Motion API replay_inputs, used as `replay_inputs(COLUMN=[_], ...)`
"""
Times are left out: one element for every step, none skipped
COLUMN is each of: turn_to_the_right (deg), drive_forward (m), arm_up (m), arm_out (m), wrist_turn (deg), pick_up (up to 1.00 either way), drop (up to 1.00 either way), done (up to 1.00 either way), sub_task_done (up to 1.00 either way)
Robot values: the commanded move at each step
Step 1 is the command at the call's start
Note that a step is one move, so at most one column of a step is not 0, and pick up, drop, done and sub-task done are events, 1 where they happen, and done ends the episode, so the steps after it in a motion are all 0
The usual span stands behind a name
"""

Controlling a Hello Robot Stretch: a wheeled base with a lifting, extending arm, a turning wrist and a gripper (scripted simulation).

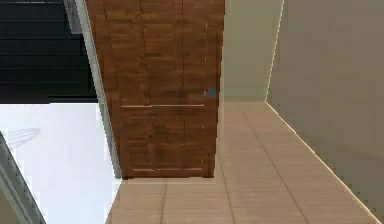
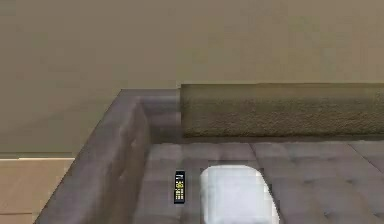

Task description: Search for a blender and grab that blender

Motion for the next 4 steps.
replay_inputs(turn_to_the_right=[0.0, -45.0, -42.0, 0.0], drive_forward=[0.85, 0.00, 0.00, 0.25], arm_up=[0.00, 0.00, 0.00, 0.00], arm_out=[0.00, 0.00, 0.00, 0.00], wrist_turn=[0.0, 0.0, 0.0, 0.0], pick_up=[0.00, 0.00, 0.00, 0.00], drop=[0.00, 0.00, 0.00, 0.00], done=[0.00, 0.00, 0.00, 0.00], sub_task_done=[0.00, 0.00, 0.00, 0.00])
